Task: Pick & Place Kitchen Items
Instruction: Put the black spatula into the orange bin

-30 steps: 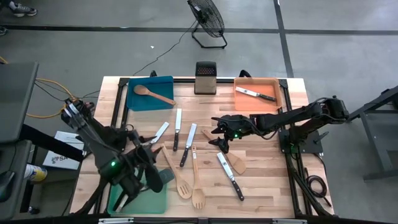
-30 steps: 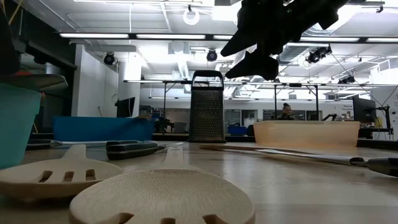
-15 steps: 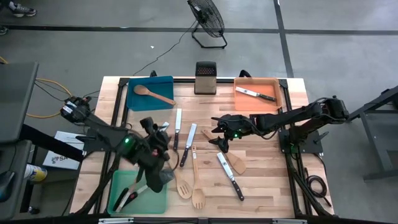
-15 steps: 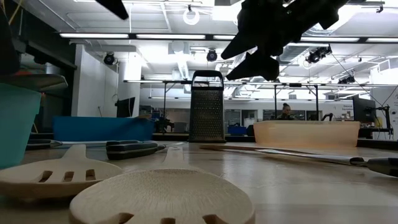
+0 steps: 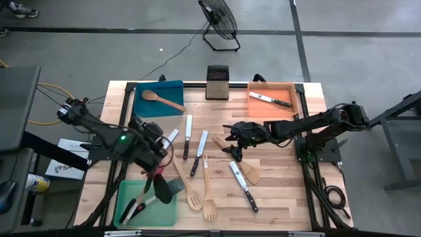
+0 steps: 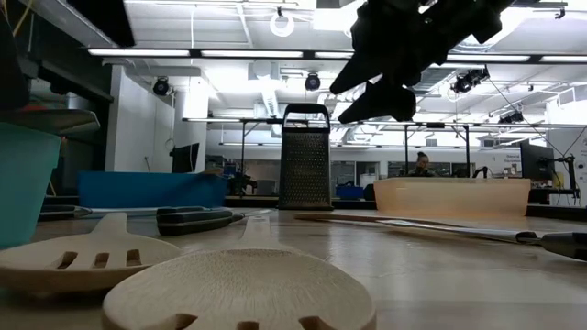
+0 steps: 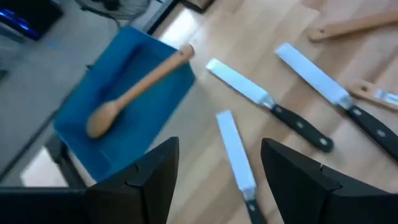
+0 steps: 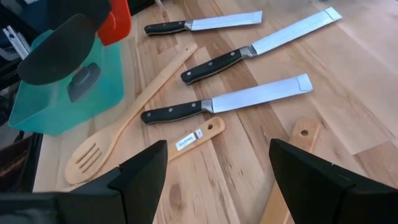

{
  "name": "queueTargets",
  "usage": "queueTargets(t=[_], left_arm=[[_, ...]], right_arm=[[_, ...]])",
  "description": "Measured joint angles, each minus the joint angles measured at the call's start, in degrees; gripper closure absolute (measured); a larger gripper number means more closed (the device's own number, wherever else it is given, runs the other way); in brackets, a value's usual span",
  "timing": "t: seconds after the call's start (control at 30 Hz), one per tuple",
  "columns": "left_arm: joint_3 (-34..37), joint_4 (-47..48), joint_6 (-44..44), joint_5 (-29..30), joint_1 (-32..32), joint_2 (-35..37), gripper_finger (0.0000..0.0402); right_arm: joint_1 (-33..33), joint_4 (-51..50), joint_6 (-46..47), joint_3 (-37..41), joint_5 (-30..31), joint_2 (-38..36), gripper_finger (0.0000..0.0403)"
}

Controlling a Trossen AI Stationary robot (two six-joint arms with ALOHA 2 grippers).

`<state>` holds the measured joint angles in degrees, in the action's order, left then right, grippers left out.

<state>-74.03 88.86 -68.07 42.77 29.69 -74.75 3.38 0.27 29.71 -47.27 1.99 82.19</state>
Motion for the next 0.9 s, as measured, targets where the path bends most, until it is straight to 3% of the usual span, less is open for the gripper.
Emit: queueTargets(t=[0.27,0.43,0.57,0.9], left_arm=[[12.2,0.8,-22.4,-4.0,0.9,4.9,0.0179],[16.7,0.0,-27.2,-7.5,-2.5,7.0,0.0179],[18.3,-5.2,-20.4,-11.7,-8.3,7.3,0.0179],[18.3,-22.5,6.0,-20.8,-26.6,5.8,0.0179]], right_arm=[[0.0,0.6,3.0,0.0,1.1,0.0,0.0128],[-0.2,1.0,3.7,0.0,1.4,0.0,0.0128],[-0.2,2.1,3.7,0.0,3.5,0.0,0.0128],[-0.2,2.3,3.0,0.0,8.6,0.0,0.0128]])
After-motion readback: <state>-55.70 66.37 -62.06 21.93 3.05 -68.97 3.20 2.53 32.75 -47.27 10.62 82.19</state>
